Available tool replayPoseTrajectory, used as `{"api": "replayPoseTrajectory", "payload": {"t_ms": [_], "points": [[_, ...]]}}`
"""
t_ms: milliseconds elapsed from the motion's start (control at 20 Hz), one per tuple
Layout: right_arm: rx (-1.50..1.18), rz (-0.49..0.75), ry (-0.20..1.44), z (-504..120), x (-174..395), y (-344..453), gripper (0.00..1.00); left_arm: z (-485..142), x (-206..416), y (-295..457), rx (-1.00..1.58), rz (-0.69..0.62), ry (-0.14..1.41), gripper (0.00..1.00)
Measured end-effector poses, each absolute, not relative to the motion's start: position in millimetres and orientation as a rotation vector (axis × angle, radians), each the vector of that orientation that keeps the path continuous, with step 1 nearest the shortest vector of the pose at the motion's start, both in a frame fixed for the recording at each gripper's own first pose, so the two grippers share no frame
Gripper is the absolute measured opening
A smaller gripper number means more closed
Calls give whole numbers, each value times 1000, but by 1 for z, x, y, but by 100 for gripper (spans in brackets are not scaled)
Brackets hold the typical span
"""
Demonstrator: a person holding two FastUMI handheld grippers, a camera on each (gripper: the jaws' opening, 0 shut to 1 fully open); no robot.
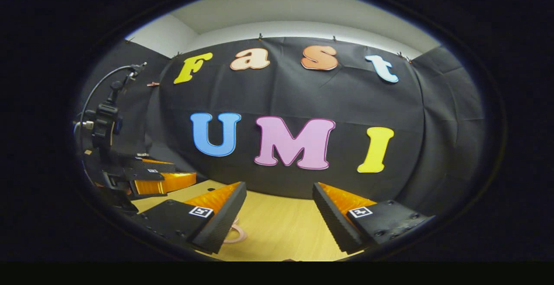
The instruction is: First open the suitcase, pack the skin care products into it, and then close the suitcase.
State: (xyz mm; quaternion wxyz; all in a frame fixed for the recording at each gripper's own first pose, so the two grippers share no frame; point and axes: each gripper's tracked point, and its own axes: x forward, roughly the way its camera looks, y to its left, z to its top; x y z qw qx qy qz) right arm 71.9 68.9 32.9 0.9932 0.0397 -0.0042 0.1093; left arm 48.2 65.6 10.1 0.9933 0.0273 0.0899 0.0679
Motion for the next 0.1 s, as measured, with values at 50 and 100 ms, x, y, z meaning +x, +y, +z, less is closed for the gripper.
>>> {"api": "replayPoseTrajectory", "payload": {"t_ms": [50, 100], "points": [[68, 219, -22, 36, 73, 69, 97, 15, 47, 67, 45, 136, 173, 90], [62, 218, -24, 37, 74, 68, 96, 18, 47, 69, 38, 136, 164, 90]]}}
